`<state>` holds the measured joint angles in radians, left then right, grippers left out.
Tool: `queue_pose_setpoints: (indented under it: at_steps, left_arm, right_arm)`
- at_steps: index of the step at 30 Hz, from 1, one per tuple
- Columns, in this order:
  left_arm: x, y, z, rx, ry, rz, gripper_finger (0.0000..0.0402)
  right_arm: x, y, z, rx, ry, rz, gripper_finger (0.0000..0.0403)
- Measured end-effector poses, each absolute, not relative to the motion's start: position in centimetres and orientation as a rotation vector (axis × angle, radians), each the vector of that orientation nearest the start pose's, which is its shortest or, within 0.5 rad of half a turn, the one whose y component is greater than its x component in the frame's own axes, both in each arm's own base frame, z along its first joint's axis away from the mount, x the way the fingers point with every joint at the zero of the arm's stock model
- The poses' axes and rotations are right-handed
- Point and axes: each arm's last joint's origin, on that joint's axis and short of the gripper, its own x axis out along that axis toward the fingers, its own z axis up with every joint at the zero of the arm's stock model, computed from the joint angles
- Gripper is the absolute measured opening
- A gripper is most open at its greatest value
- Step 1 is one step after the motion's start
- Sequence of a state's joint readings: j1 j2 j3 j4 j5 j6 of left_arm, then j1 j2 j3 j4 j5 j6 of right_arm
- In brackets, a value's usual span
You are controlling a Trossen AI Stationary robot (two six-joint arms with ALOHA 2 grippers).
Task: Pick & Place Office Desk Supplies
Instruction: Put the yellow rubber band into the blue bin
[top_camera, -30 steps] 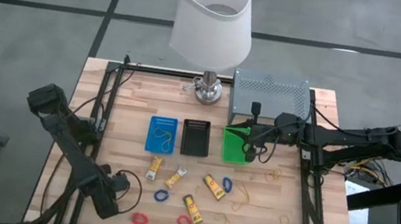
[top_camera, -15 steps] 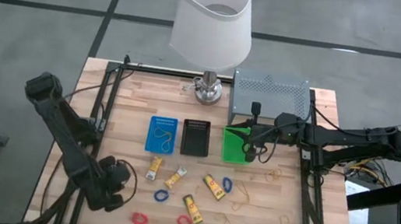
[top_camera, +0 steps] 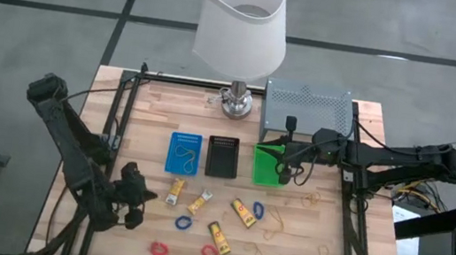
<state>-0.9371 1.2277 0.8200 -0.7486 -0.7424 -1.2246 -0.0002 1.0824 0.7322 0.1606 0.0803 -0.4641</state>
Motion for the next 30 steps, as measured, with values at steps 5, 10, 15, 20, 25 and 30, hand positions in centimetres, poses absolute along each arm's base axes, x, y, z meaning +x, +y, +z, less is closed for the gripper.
queue_pose_setpoints:
  at_steps: [5, 10, 15, 20, 25, 30]
  left_arm:
    - [14.4, -15.6, 23.8, -0.198, 0.572, 0.32, 0.0002]
    - [14.6, -15.3, 24.3, -0.149, 0.448, 0.388, 0.0002]
    - [15.3, -14.6, 24.4, -0.11, 0.412, 0.447, 0.0002]
    - [16.2, -14.0, 24.6, -0.074, 0.407, 0.47, 0.0002]
    - [17.2, -14.1, 25.1, -0.013, 0.393, 0.439, 0.0002]
    - [17.6, -14.0, 25.3, 0.02, 0.378, 0.445, 0.0002]
  right_arm:
    - [24.2, -0.2, 29.1, -0.47, 0.205, -0.035, 0.0034]
    - [24.2, -0.2, 29.1, -0.47, 0.205, -0.035, 0.0034]
    - [24.2, -0.2, 29.1, -0.47, 0.205, -0.035, 0.0034]
    - [24.2, -0.2, 29.1, -0.47, 0.205, -0.035, 0.0034]
    - [24.2, -0.2, 29.1, -0.47, 0.205, -0.035, 0.0034]
    - [24.2, -0.2, 29.1, -0.47, 0.205, -0.035, 0.0034]
